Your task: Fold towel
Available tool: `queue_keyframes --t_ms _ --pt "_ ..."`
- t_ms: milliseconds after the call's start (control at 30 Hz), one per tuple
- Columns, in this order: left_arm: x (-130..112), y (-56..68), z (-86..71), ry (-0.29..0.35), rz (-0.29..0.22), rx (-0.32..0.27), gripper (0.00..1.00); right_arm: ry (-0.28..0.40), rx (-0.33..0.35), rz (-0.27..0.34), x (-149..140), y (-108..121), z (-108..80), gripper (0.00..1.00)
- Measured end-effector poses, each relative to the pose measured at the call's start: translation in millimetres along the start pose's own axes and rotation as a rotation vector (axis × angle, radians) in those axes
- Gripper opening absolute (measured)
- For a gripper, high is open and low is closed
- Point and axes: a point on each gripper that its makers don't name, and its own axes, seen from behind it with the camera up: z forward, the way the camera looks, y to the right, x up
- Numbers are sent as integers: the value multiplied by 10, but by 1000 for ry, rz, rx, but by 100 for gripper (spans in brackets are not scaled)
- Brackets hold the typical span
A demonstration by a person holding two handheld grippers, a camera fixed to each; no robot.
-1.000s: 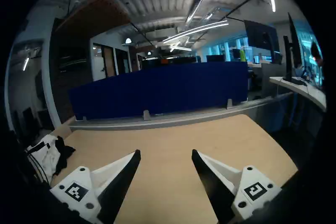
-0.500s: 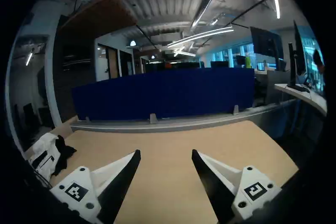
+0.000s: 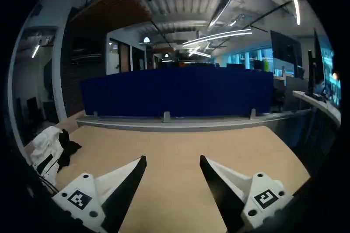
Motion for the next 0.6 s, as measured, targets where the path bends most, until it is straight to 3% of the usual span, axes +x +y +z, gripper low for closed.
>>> queue_keyframes --t_ms 367,600 --pt "-158 -67 0 -19 2 4 84 2 4 -7 -2 -38 11 94" --pt "-226 -16 12 -37 22 -7 84 10 6 0 15 -14 -4 94"
